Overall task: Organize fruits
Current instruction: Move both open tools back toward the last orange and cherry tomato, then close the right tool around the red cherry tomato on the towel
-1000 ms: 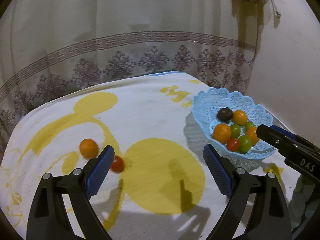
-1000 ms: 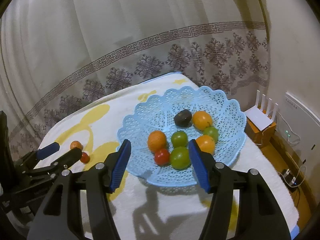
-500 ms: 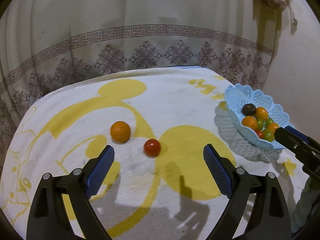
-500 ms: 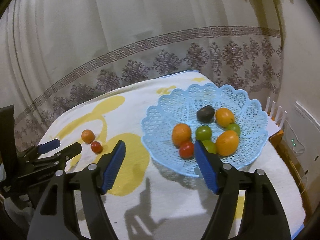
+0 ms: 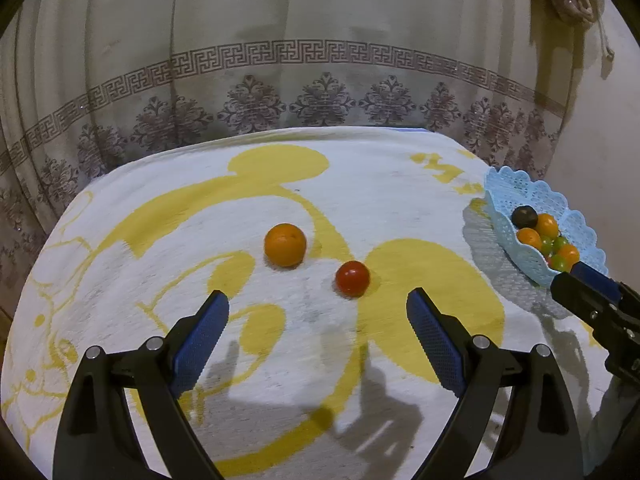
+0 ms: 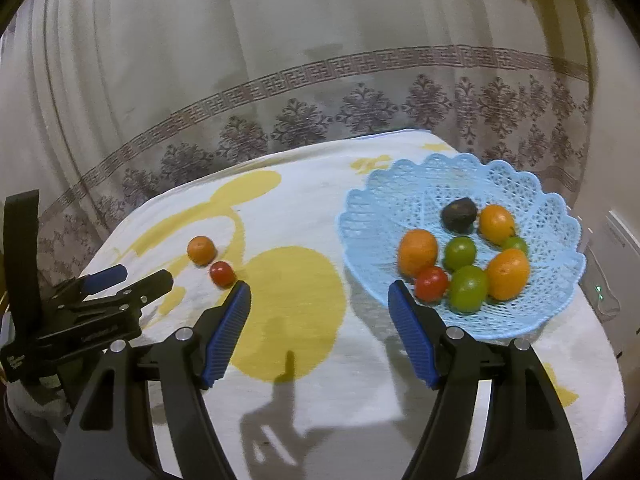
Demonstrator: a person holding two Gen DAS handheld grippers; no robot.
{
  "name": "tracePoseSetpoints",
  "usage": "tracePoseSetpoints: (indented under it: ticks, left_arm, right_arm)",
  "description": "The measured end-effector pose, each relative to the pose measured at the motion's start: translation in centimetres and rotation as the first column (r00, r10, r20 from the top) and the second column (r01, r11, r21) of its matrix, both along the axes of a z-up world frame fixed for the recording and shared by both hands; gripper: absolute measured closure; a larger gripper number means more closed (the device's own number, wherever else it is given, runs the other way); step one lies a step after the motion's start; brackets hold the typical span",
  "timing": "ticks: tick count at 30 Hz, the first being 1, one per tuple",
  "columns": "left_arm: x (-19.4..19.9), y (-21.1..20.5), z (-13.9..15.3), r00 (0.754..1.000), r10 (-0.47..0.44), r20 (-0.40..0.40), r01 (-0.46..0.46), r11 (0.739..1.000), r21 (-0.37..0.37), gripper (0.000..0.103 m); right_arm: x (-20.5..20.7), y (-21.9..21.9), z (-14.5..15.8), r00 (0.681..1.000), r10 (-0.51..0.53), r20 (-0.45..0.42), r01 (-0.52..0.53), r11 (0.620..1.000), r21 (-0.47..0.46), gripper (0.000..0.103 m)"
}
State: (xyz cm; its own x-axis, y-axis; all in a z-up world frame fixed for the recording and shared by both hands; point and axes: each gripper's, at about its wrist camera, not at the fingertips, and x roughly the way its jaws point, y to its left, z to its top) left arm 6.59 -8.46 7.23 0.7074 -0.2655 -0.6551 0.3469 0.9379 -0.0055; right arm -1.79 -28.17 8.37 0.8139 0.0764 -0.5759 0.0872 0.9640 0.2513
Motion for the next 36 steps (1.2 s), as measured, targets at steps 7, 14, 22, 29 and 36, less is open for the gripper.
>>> tracePoseSetpoints:
  ticks: [7,14,22,29,36]
  left_arm:
    - [0.3,1.6,-0.2,1.000,0.027,-0.005,-0.027,1.000,0.002,0.013]
    - [0.8,3.3,-0.4,0.998,0.061,-0.014,-0.061,0.998,-0.003,0.013]
    - [1.4,4.7,-0.4,0.996,0.082,-0.017,-0.082,0.997,-0.005,0.013]
    - [2.2,6.1,-0.8,0.992,0.121,-0.027,-0.121,0.993,0.000,0.013]
    - [3.0,7.1,-1.6,0.985,0.167,-0.041,-0.166,0.986,0.017,0.013]
  right_arm:
    - [1.1,1.9,-0.2,0.999,0.036,-0.015,-0.037,0.999,-0.022,0.026]
    - [2.8,4.5,-0.7,0.995,0.098,-0.033,-0.100,0.993,-0.062,0.026]
    - [5.9,6.3,-2.0,0.975,0.190,-0.112,-0.190,0.982,0.006,0.026]
    - [8.3,7.5,-2.9,0.959,0.238,-0.157,-0.239,0.971,0.011,0.033]
    - [10.7,8.9,-4.1,0.943,0.265,-0.200,-0.272,0.962,-0.011,0.052]
